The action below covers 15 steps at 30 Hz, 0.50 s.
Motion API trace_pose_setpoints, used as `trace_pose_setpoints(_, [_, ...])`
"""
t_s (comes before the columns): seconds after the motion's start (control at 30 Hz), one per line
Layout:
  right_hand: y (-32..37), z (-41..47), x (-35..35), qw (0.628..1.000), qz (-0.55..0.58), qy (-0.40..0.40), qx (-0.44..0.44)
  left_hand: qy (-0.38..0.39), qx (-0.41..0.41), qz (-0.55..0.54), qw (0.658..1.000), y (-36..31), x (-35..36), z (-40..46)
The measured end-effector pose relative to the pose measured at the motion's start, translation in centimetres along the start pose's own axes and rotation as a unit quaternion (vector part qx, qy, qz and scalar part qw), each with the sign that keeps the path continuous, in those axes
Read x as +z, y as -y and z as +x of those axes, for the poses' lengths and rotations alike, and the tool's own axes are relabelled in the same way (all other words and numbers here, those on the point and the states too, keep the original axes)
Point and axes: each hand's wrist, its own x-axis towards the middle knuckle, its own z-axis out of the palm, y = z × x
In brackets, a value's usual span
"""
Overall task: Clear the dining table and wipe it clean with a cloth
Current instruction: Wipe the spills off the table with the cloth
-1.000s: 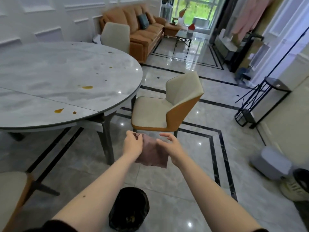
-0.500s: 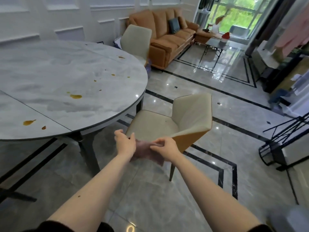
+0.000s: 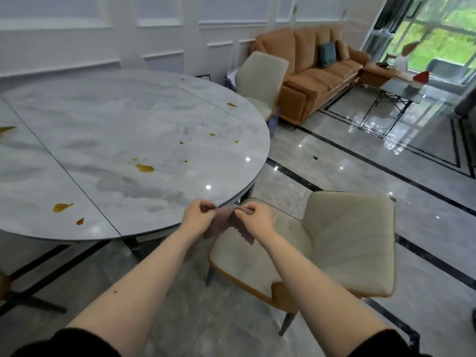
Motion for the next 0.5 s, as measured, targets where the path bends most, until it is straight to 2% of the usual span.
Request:
trace_pose_setpoints(0.1, [2.5, 4.4, 1.7, 0.999, 0.042, 0.018, -0.012, -0.050, -0.005, -0.025, 0.998, -0.4, -1.6, 3.7])
trace_pose_setpoints(0.17, [4.5, 7.2, 2.3, 0.997, 0.072, 0.001, -0.013, -0.075, -0.007, -0.019, 0.997, -0.4, -2.8, 6.0])
trace_pose_setpoints(0.27, [7.5, 10.9, 2.9, 0.996, 0.083, -0.010, -0.025, -0.104, -0.016, 0.001, 0.994, 0.0, -4.7, 9.3])
trace_pose_setpoints(0.33, [8.7, 13.1, 4.4, 0.995, 0.078, 0.014, -0.060, -0.126, -0.033, 0.006, 0.991, 0.7, -5.8, 11.3])
trace_pose_setpoints(0.43, [8.0, 15.5, 8.7, 0.986, -0.067, 0.098, -0.120, -0.149, -0.080, 0.018, 0.985, 3.4, -7.0, 13.2])
trace_pose_setpoints(0.5, [6.7, 16.8, 11.7, 0.970, -0.138, 0.122, -0.156, -0.153, -0.095, 0.037, 0.983, 5.6, -7.7, 13.9])
